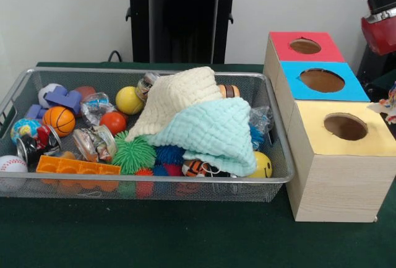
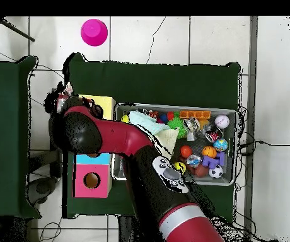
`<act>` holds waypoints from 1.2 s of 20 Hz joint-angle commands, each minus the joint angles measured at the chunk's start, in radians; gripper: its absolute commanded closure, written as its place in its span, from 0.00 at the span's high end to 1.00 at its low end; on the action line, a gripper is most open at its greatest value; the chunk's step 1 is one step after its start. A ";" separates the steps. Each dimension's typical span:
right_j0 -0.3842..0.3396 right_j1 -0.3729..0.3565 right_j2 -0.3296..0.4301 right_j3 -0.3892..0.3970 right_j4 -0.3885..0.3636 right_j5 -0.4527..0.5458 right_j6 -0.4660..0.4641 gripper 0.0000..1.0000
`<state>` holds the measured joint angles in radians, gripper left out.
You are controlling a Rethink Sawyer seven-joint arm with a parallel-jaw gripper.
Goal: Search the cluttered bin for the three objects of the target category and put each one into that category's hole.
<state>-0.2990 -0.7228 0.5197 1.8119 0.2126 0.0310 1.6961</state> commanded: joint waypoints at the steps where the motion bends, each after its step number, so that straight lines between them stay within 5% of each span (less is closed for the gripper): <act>1: -0.100 0.063 0.077 -0.023 -0.048 -0.078 0.174 0.00; 14: -0.183 0.079 0.134 -0.010 -0.129 -0.047 0.130 0.00; 24: -0.116 0.091 0.037 0.023 -0.103 -0.086 0.189 0.00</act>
<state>-0.4444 -0.6677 0.5935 1.8119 0.1359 0.0109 1.6961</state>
